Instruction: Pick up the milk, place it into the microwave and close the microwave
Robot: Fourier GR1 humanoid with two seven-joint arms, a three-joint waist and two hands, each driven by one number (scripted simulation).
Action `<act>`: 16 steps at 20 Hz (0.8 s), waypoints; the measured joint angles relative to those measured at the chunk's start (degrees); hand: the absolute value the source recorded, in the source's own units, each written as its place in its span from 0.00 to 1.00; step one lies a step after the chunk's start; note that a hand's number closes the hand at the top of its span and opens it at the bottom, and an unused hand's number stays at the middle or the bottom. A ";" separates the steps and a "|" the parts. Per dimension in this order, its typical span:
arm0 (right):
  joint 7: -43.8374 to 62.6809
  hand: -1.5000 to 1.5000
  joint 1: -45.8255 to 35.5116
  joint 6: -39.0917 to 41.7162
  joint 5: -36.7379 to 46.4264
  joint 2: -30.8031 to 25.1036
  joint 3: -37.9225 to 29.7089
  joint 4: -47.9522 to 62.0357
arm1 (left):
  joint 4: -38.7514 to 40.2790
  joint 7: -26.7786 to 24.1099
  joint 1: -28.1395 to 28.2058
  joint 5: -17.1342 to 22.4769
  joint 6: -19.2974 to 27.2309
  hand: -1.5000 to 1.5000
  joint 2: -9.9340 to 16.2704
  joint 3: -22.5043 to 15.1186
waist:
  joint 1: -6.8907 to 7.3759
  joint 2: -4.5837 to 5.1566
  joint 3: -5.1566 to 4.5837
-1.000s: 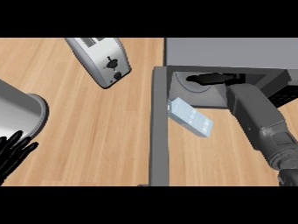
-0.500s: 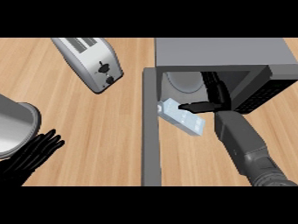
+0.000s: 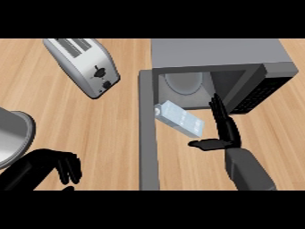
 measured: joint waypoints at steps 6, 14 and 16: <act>-1.17 0.00 10.63 1.84 -0.85 -1.53 1.10 -8.22 | 3.20 -2.76 -3.17 -8.10 3.07 1.00 -0.04 -4.56 | -1.11 -0.06 -0.09; -1.94 0.00 27.68 6.54 -3.14 -5.72 2.33 -23.75 | 9.97 -10.21 -7.35 -18.55 8.29 1.00 -0.04 -13.19 | -1.33 0.29 -0.15; -1.14 0.00 31.96 7.98 -4.32 -6.43 2.79 -28.54 | 12.10 -13.21 -8.22 -21.38 11.05 1.00 -0.04 -16.19 | -1.07 0.42 -0.15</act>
